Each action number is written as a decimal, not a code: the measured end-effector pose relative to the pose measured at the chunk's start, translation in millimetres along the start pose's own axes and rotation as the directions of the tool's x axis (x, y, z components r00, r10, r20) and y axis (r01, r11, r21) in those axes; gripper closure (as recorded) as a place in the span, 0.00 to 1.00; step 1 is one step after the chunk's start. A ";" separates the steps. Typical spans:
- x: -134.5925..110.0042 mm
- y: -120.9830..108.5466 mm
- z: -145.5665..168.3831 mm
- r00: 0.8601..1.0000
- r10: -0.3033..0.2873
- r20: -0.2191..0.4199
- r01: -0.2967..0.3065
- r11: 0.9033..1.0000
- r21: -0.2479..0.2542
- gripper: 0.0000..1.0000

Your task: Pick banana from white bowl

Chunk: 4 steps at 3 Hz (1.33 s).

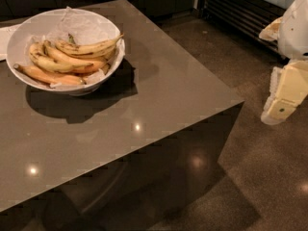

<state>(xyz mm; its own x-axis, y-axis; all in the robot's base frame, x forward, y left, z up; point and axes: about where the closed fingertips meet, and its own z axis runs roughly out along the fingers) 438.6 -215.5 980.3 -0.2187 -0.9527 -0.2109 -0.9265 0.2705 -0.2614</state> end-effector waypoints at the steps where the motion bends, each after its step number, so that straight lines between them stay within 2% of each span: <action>1: 0.0 0.0 0.0 1.000 0.000 0.000 0.000 1.000 0.000 0.00; 2: -4.2 -3.9 -4.5 1.000 0.005 0.017 -0.005 1.000 0.008 0.00; 3: -14.0 -21.1 -4.8 0.998 0.039 0.048 -0.038 0.999 -0.023 0.00; 4: -43.0 -49.5 0.4 0.998 0.009 0.066 -0.006 0.999 -0.048 0.00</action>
Offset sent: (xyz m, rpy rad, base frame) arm 0.0069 0.0038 0.0083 0.0353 -0.0040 -0.0043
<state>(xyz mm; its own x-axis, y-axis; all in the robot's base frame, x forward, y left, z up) 494.0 -187.9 1001.9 -0.2064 -0.9389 -0.2753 -0.9387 0.2694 -0.2150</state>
